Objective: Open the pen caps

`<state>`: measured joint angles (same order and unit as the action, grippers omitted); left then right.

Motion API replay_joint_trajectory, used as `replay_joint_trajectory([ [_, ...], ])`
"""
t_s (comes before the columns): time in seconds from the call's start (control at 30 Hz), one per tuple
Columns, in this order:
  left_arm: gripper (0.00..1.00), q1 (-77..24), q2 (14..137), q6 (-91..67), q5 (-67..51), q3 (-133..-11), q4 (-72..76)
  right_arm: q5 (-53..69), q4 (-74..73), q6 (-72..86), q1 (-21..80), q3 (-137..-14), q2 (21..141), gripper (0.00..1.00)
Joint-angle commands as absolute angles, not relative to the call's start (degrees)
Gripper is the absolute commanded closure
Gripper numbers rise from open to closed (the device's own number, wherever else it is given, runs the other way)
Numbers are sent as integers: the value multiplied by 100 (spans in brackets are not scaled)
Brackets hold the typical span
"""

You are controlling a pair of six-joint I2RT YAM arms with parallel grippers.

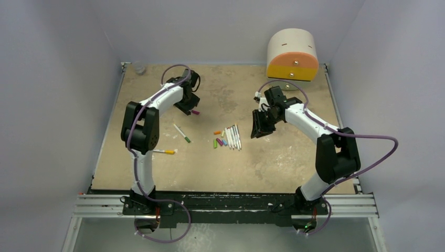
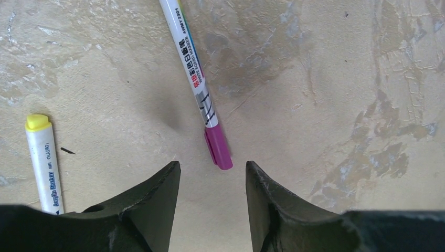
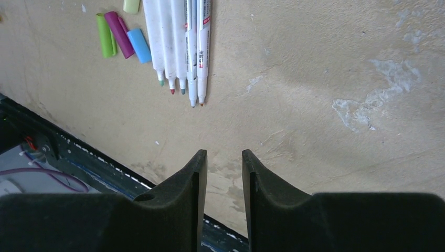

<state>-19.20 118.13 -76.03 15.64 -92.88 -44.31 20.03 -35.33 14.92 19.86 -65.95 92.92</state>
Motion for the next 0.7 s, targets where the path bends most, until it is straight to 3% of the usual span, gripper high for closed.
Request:
replay_joint_trajectory([
  [0.0,54,-1948,11870,-7718,1661,-9335,-4367,2148,-3506,1389,2006,-6561,9107,67],
  [0.33,66,-2103,12210,-7293,1635,-9370,-4685,2188,-3392,1532,2004,-6495,9053,67],
  [0.53,97,-2135,12101,-7030,1550,-9117,-4658,2206,-3365,1604,2010,-6528,9044,68],
  [0.67,100,-2241,11756,-6626,1512,-9127,-4776,2176,-3412,1600,2005,-6619,9072,68],
])
